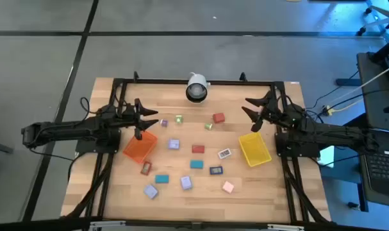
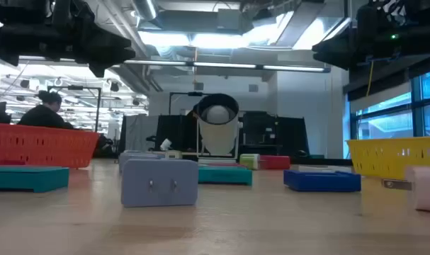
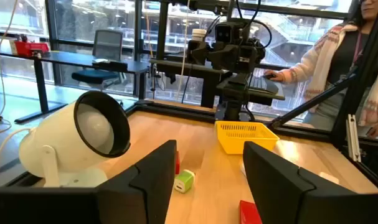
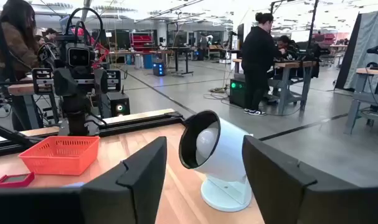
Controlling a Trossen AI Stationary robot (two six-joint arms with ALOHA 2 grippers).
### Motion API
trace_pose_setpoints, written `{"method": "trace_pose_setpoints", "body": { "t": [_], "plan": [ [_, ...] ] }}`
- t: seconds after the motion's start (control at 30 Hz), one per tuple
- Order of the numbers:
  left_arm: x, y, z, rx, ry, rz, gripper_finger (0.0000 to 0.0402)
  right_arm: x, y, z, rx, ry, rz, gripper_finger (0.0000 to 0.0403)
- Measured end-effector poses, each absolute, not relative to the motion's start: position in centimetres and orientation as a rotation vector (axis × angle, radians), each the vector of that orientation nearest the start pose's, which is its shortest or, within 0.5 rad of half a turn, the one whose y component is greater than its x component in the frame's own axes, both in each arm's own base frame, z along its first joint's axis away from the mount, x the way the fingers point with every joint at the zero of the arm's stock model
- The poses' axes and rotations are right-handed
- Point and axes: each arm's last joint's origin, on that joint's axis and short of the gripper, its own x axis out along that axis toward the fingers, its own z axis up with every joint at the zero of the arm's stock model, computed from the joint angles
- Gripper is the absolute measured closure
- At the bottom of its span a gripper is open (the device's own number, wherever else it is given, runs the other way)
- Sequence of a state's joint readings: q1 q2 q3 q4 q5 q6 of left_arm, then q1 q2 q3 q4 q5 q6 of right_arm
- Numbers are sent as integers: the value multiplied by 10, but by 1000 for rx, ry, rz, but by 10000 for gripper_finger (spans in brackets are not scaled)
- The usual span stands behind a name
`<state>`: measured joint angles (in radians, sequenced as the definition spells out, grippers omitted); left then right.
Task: Pick & Place Office items
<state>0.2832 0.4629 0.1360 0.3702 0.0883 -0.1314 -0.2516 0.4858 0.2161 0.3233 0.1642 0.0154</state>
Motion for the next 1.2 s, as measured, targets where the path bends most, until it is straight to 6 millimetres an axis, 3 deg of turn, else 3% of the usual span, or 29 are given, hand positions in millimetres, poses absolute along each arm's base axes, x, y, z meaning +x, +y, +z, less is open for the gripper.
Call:
{"method": "trace_pose_setpoints", "body": {
  "t": [0.57, 0.77, 0.87, 1.07, 1.2],
  "plan": [
    [127, 34, 204, -108, -62, 192, 219, 130, -37, 224, 14, -57, -382, 192],
    [127, 34, 204, -126, -63, 192, 219, 129, -40, 225, 14, 3, -498, 192],
    [127, 34, 204, -126, -63, 192, 219, 129, -41, 237, 17, 68, -524, 192],
    [127, 34, 204, -118, -61, 192, 219, 137, -43, 282, 16, 109, -517, 192],
    [127, 34, 203, -114, -42, 194, 219, 149, -47, 296, 32, 254, -523, 192]
  ]
}}
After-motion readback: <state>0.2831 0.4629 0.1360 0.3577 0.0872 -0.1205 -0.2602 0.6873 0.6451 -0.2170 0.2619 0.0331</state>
